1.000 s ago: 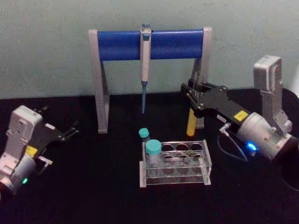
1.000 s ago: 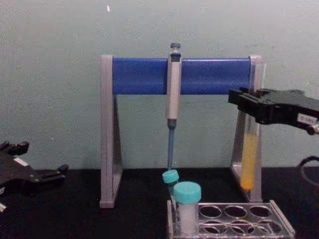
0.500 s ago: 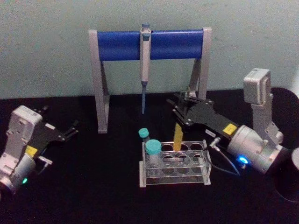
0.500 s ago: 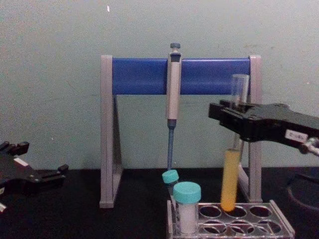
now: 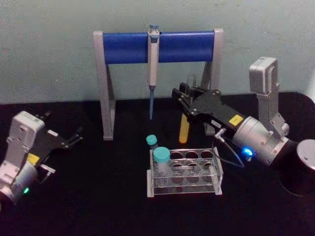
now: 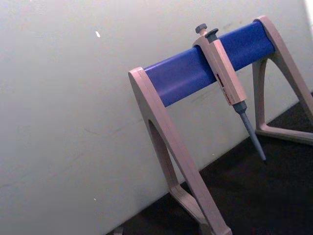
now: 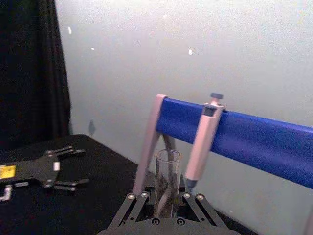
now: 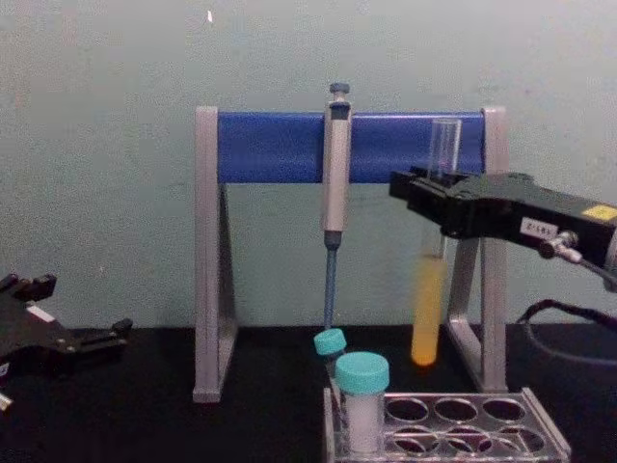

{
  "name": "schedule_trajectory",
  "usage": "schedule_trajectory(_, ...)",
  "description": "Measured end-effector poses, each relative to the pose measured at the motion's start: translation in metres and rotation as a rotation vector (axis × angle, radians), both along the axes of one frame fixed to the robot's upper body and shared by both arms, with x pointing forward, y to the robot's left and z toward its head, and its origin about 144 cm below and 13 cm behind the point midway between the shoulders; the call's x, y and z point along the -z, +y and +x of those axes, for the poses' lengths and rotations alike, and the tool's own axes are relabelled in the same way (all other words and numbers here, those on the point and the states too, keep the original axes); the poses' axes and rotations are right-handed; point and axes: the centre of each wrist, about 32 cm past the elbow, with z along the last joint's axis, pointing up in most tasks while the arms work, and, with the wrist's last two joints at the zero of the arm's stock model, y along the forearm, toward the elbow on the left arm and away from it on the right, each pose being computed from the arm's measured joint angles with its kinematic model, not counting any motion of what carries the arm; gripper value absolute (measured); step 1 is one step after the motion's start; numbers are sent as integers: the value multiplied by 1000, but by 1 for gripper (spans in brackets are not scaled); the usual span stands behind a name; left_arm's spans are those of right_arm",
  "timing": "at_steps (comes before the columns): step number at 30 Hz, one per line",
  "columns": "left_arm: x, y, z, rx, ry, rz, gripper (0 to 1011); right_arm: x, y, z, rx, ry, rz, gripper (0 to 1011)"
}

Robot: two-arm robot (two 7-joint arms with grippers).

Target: Pick up the test tube from the test tube rack, shake it, then place it back into the test tube rack.

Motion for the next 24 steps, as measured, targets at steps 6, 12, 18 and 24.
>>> schedule_trajectory(6, 0, 0, 0, 0, 0, 0, 1002, -1, -3, 2, 25, 1, -4, 233)
schedule_trajectory(12, 0, 0, 0, 0, 0, 0, 1001, -1, -5, 1, 34, 1, -6, 233)
schedule_trajectory(18, 0, 0, 0, 0, 0, 0, 1001, -1, -11, -3, 53, 2, -11, 233)
schedule_trajectory(24, 0, 0, 0, 0, 0, 0, 1001, -2, -22, -14, 76, 2, -20, 233)
